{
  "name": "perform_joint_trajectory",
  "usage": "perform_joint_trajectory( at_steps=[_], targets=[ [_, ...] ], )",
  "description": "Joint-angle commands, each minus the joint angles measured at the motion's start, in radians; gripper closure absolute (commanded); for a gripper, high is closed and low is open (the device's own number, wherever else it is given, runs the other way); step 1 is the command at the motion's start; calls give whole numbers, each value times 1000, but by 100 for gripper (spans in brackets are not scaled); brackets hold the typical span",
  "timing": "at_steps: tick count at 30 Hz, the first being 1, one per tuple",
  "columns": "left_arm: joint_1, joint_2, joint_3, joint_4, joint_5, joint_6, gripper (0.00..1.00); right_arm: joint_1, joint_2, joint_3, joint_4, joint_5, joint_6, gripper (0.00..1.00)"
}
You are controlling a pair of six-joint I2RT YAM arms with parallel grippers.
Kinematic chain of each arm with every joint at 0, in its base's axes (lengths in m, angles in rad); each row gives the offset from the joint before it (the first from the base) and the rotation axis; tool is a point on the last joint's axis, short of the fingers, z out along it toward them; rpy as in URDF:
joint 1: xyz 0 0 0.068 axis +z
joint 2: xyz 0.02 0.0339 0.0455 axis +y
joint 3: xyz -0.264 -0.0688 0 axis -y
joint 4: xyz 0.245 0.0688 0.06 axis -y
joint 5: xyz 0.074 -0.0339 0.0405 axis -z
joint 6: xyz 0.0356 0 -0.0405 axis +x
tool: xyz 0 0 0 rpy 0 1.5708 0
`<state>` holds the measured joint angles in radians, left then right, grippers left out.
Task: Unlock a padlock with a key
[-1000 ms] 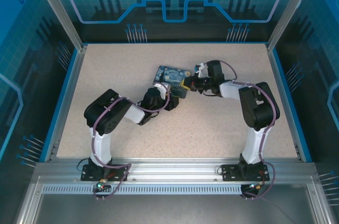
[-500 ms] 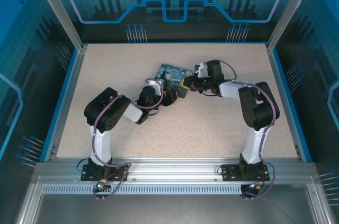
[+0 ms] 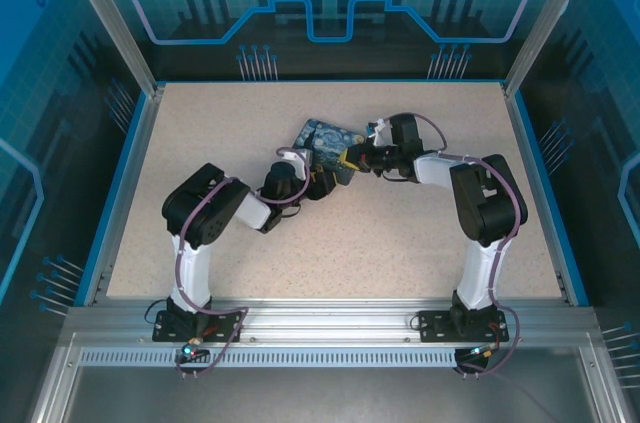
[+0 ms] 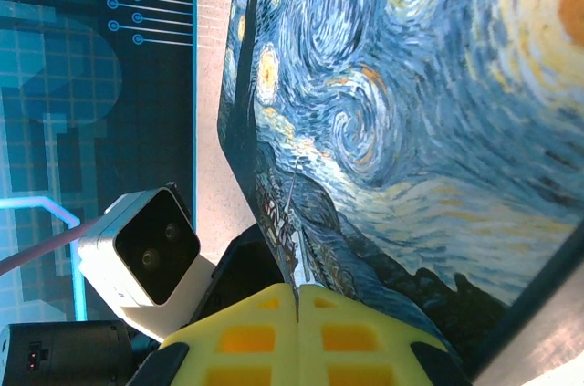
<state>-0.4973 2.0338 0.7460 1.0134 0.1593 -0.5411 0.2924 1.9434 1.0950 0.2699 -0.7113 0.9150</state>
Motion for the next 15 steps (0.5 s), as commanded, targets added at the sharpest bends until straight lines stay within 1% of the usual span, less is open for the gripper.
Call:
perform_joint_trajectory(
  at_steps=[1, 5, 9, 15],
  targets=[
    [5, 31, 16, 46, 58, -6, 43, 9, 58, -15, -87, 43, -24, 100],
    [7, 37, -9, 157, 95, -91, 47, 8, 64, -12, -91, 42, -26, 100],
    [8, 32, -37, 254, 101, -167, 48, 8, 63, -12, -96, 42, -29, 100],
    [11, 30, -62, 318, 89, -216, 48, 5, 59, -13, -101, 44, -34, 100]
  ],
)
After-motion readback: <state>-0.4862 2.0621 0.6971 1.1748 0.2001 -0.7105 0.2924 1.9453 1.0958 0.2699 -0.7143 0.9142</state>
